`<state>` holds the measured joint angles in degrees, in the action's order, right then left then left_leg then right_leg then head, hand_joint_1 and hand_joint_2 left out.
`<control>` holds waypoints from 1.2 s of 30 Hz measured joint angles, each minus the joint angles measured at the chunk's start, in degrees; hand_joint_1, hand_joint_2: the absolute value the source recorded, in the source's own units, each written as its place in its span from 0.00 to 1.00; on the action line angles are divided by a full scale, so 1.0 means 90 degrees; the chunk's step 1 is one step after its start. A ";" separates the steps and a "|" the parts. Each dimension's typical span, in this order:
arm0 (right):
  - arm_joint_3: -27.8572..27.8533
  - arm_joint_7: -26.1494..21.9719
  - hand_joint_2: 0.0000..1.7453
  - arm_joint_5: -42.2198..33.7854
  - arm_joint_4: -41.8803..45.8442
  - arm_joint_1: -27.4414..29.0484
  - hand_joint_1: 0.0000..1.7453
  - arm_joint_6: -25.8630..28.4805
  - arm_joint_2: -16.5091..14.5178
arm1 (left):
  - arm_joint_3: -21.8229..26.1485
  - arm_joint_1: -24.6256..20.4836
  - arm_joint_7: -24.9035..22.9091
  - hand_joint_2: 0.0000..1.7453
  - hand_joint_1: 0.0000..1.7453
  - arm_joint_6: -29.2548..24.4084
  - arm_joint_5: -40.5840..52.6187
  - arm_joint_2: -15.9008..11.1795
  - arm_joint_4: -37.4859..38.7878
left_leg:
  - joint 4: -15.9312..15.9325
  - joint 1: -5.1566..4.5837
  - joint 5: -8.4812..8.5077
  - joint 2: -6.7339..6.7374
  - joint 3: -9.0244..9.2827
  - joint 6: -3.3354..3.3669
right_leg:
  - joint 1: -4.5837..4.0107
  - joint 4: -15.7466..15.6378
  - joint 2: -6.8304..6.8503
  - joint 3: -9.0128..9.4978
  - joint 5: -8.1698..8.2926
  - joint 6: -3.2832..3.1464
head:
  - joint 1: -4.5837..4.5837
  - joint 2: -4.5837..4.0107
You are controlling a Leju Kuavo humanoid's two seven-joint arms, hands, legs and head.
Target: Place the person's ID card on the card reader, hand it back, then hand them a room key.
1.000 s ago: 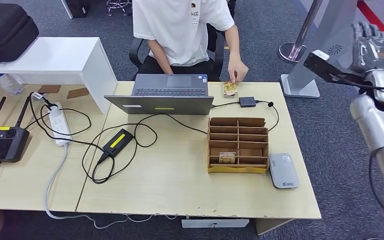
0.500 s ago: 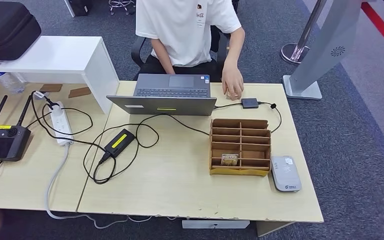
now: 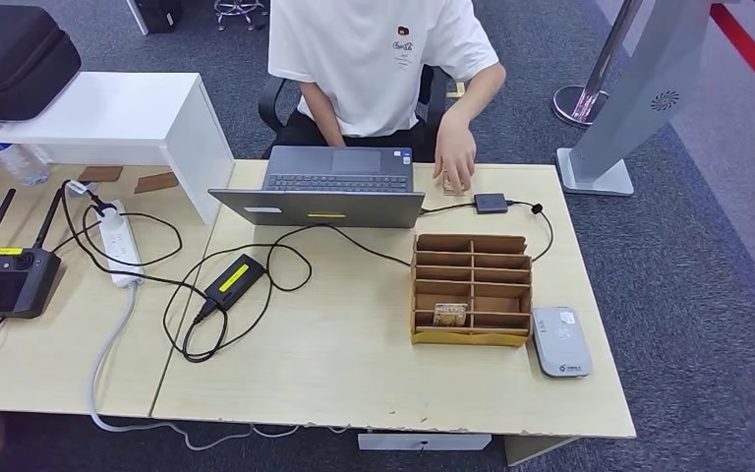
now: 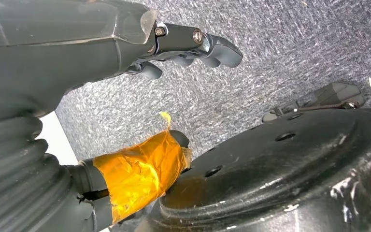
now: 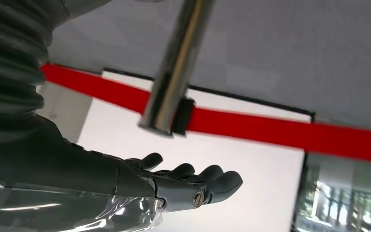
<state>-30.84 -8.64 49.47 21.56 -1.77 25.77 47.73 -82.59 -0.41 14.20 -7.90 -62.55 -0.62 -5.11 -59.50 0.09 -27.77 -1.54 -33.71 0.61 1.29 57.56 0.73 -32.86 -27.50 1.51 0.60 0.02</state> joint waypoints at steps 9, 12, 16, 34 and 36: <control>-0.0661 0.0104 1.00 0.0288 -0.0386 0.0299 0.00 -0.0066 -0.0638 | 0.0050 0.0000 0.0009 0.50 0.00 -0.0002 -0.0001 0.0003 0.0074 | 0.0005 0.0001 0.0000 0.0047 0.0018 -0.0002 | -0.0004 0.0000 -0.0040 0.0002 0.0003 -0.0005 | -0.0003 0.0000; -0.0891 0.0227 1.00 0.0432 -0.0508 0.0331 0.00 -0.0067 -0.1138 | 0.0062 0.0000 -0.0044 1.00 0.00 -0.0048 -0.0016 0.0030 0.0120 | 0.0007 0.0008 -0.0001 0.0050 0.0021 -0.0005 | -0.0010 0.0000 -0.0041 0.0007 0.0004 -0.0006 | -0.0006 0.0000; -0.1092 0.0463 1.00 0.0624 -0.0668 0.0339 0.00 -0.0129 -0.1934 | 0.0111 -0.0001 -0.0145 1.00 0.00 -0.0073 -0.0033 0.0090 0.0211 | 0.0013 0.0007 -0.0002 0.0063 0.0028 -0.0009 | -0.0007 0.0002 -0.0052 0.0006 0.0004 -0.0008 | 0.0007 0.0000; -0.1578 0.1030 1.00 0.1004 -0.1023 0.0190 0.00 -0.0621 -0.4364 | 0.0219 0.0042 -0.0261 1.00 0.00 -0.0379 -0.0016 0.0219 0.0344 | 0.0016 0.0015 0.0000 0.0072 0.0033 -0.0037 | -0.0020 0.0017 -0.0063 0.0005 -0.0005 -0.0030 | 0.0003 0.0000; -0.1614 0.1042 1.00 0.0990 -0.1041 0.0173 0.00 -0.0611 -0.4525 | 0.0222 0.0048 -0.0262 1.00 0.00 -0.0391 -0.0016 0.0229 0.0344 | 0.0016 0.0014 0.0000 0.0072 0.0033 -0.0037 | -0.0019 0.0018 -0.0062 0.0005 -0.0005 -0.0031 | 0.0002 0.0000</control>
<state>-45.37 0.74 58.38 12.19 -0.22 20.27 7.01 -80.60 0.03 11.85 -11.42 -62.70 1.44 -2.01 -59.36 0.22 -27.77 -0.90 -33.41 0.28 1.12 57.72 0.17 -32.81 -27.54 1.24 0.62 0.02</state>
